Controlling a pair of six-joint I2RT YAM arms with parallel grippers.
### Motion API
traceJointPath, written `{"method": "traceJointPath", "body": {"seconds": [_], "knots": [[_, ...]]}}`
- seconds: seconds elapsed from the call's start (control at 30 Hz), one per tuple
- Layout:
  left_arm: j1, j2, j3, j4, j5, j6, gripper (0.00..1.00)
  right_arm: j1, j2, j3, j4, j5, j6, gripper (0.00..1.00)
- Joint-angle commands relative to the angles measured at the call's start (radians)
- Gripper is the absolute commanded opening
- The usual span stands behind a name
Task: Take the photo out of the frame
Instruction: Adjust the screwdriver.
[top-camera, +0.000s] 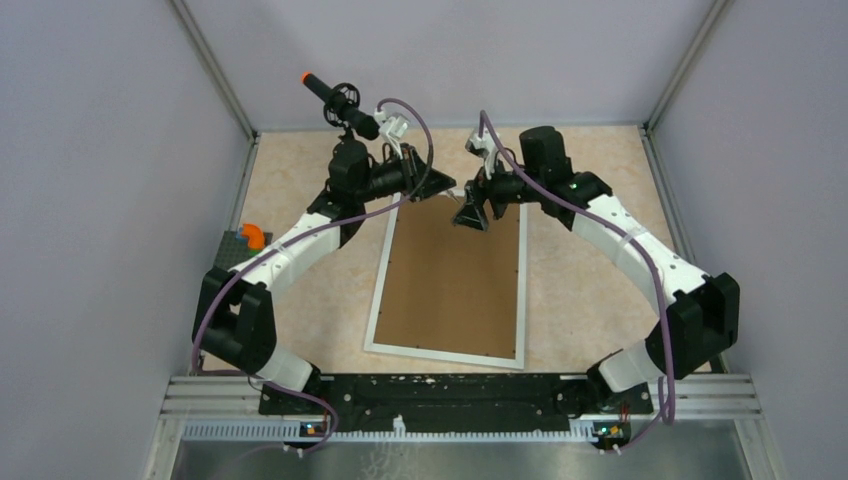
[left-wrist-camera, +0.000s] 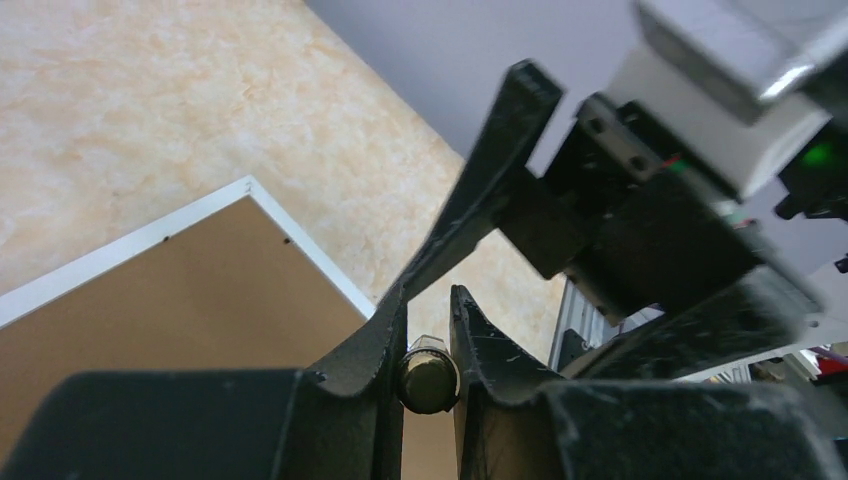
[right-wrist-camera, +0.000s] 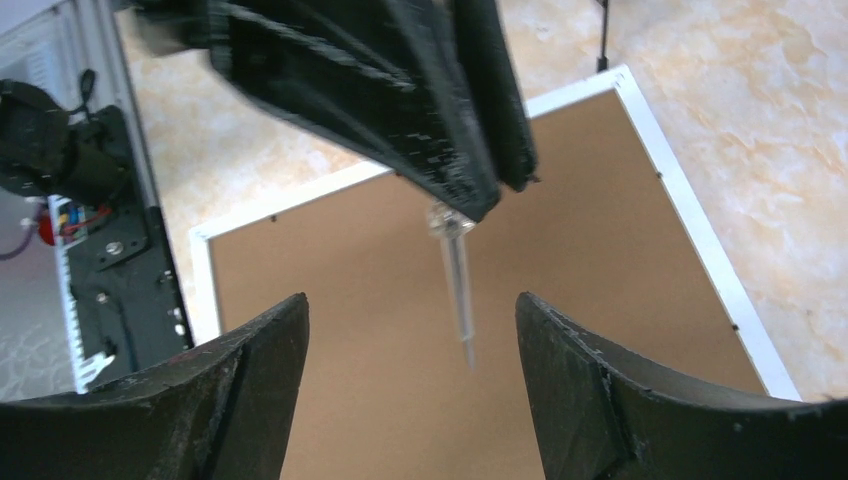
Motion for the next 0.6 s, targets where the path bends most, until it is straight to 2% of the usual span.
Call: {"method": "traceJointPath", "body": {"seconds": [0.0, 0.1, 0.23, 0.33, 0.57], "knots": [[-0.019, 0.002, 0.038, 0.128, 0.004, -0.079, 0.00, 0.024, 0.030, 0.000, 0.064, 0.103, 0.018, 0.70], [-0.024, 0.002, 0.027, 0.142, 0.017, -0.093, 0.00, 0.026, 0.039, 0.005, 0.062, 0.113, 0.011, 0.62], [-0.027, 0.004, 0.018, 0.153, 0.033, -0.101, 0.00, 0.026, 0.046, 0.021, 0.042, 0.117, -0.010, 0.30], [-0.027, 0.011, 0.023, 0.153, 0.051, -0.101, 0.00, 0.026, 0.036, 0.025, 0.020, 0.114, -0.046, 0.00], [-0.028, 0.009, 0.037, 0.111, 0.076, -0.054, 0.00, -0.006, -0.027, -0.004, -0.006, 0.081, -0.101, 0.00]]}}
